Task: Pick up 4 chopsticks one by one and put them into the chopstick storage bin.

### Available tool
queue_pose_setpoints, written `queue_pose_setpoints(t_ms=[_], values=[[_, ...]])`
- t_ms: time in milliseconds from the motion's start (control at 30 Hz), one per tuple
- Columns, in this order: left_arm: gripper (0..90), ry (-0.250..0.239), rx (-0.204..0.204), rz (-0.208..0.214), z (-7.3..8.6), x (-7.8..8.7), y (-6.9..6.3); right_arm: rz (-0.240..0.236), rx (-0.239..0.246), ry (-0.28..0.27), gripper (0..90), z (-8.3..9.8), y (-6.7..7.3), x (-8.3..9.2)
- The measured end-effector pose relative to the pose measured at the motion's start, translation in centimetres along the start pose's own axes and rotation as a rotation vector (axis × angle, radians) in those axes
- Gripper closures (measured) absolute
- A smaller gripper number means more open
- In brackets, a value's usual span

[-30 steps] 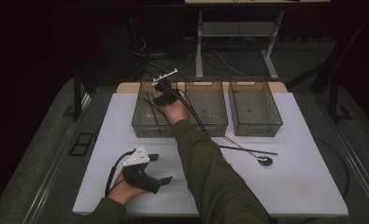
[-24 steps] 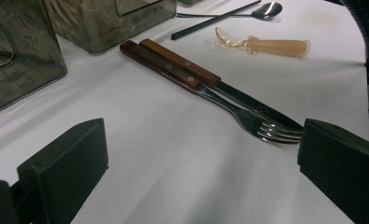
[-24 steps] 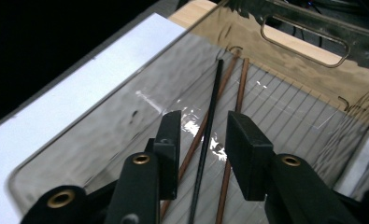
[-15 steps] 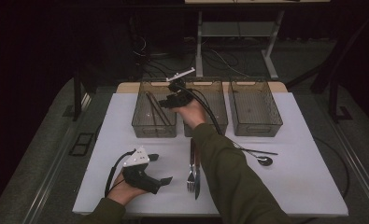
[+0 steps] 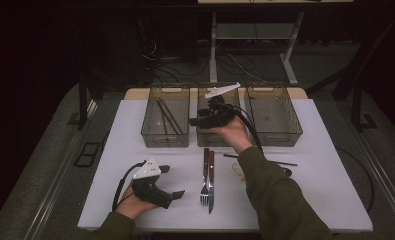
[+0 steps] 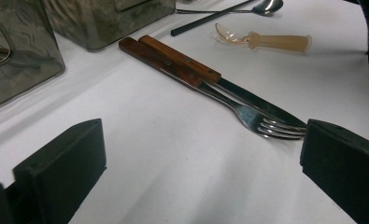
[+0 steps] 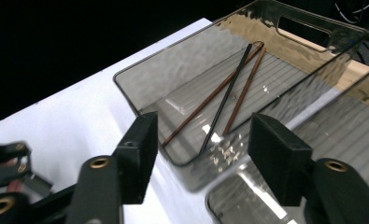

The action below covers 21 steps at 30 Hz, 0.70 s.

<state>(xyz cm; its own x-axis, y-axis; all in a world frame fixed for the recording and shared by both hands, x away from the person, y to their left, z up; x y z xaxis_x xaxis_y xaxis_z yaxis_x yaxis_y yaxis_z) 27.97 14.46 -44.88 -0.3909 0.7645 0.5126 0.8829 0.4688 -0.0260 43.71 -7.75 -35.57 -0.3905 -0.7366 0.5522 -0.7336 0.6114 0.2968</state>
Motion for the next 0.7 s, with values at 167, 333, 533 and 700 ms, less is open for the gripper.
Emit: queue_pose_setpoints(t_ms=[167, 333, 533, 700], values=[[0.0, 0.008, 0.002, 0.002, 0.1, -0.1, -0.1, 0.004, 0.026, -0.008, 34.6, 1.0, -0.5, 1.7], [0.0, 0.013, 0.013, -0.002, 0.3, -0.3, 0.0, -0.008, 0.037, -0.021, 32.9, 2.2, -1.3, 3.6], [0.0, 0.016, 0.017, -0.002, 0.4, -0.4, 0.0, -0.028, 0.063, -0.037, 31.7, 4.1, -1.8, 5.7], [0.0, 0.024, 0.018, 0.004, 0.6, -0.6, 0.0, -0.029, 0.079, -0.037, 31.5, 5.5, -2.2, 7.3]])
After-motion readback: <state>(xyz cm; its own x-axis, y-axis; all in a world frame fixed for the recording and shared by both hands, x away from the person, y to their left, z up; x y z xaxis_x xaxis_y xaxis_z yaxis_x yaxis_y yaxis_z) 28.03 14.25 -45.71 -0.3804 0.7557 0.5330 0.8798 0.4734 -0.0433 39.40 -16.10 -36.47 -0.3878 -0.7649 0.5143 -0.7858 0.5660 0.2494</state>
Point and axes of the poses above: each handheld gripper's, and its own axes: x roughly backward along the jaws, z roughly out of its underside, y roughly to its left, the point moved 2 cm from there along -x, roughly forward along the jaws, and after that the axes turned 7 degrees about -x, right-handed, at the moved point
